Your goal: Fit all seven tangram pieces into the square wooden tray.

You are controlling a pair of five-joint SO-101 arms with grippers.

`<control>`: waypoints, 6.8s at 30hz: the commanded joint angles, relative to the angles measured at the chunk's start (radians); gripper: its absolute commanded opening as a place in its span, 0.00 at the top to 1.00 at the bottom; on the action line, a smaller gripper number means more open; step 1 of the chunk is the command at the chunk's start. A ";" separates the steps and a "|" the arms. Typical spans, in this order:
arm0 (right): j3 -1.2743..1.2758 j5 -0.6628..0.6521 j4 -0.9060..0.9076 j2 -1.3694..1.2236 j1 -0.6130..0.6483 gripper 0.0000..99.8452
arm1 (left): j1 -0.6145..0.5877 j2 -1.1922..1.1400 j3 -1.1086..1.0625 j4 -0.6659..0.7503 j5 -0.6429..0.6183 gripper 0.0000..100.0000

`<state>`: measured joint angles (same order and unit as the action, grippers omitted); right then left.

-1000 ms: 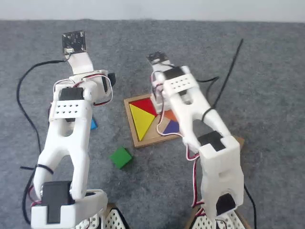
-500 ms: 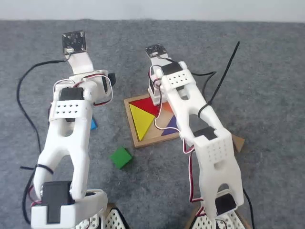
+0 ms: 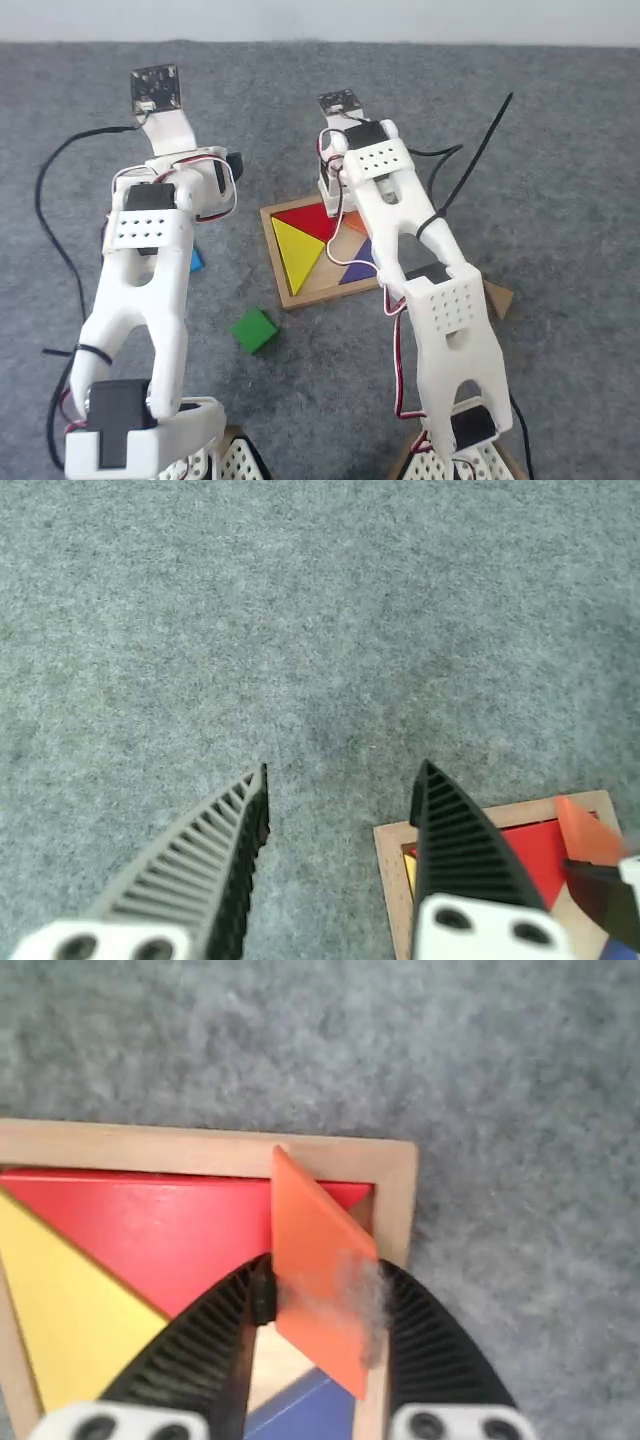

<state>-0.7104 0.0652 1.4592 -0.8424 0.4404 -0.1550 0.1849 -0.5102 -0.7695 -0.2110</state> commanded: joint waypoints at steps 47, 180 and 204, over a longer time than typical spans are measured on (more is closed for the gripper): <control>-0.137 -1.065 0.331 0.274 0.002 0.63 | 0.009 0.011 0.005 0.020 0.009 0.78; 1.094 -1.195 -0.967 0.596 -0.120 0.86 | 0.002 0.009 0.005 0.034 0.028 0.78; 1.063 -1.162 -0.935 0.598 -0.183 0.94 | 0.002 0.009 0.005 0.034 0.028 0.78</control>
<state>0.3928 -1.1055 0.5002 -0.2900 0.3053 -0.1550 0.1849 -0.5102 -0.7541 -0.1910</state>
